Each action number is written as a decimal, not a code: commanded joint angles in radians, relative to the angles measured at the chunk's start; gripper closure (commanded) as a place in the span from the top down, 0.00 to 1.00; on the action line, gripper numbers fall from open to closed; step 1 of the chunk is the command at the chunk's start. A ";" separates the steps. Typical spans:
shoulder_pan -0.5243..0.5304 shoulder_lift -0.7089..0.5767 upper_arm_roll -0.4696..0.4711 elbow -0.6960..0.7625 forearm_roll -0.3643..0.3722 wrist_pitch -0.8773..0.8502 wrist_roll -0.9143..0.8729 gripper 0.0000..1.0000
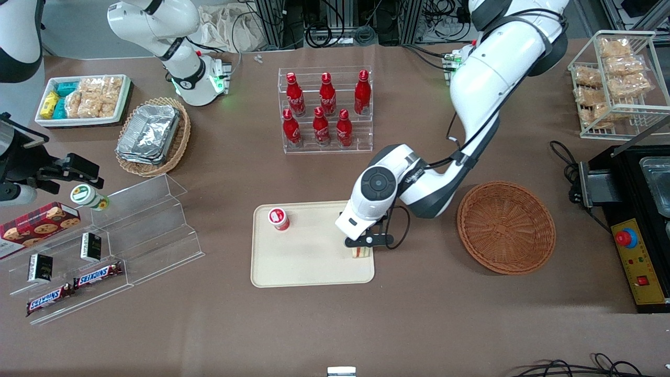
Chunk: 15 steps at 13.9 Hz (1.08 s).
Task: Place sandwich from basket to tray
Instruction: 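Carry the sandwich over the cream tray and lower it beside the cup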
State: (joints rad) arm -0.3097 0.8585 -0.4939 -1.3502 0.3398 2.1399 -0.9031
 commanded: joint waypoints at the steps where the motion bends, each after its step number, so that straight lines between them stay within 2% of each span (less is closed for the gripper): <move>1: -0.065 0.037 0.055 0.049 0.024 0.020 -0.046 0.00; 3: -0.065 0.039 0.058 0.043 0.024 0.037 -0.046 0.00; 4: -0.065 0.039 0.058 0.043 0.024 0.037 -0.043 0.05; 5: -0.063 0.037 0.058 0.040 0.025 0.037 -0.034 0.47; 6: -0.063 0.036 0.060 0.040 0.037 0.037 -0.033 0.98; 8: -0.051 0.018 0.058 0.040 0.091 0.032 -0.037 1.00; 11: -0.045 -0.064 0.058 0.037 0.084 -0.043 -0.048 1.00; 15: 0.044 -0.249 0.051 -0.019 0.049 -0.242 -0.034 1.00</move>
State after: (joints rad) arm -0.3104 0.7312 -0.4385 -1.2919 0.4026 1.9605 -0.9268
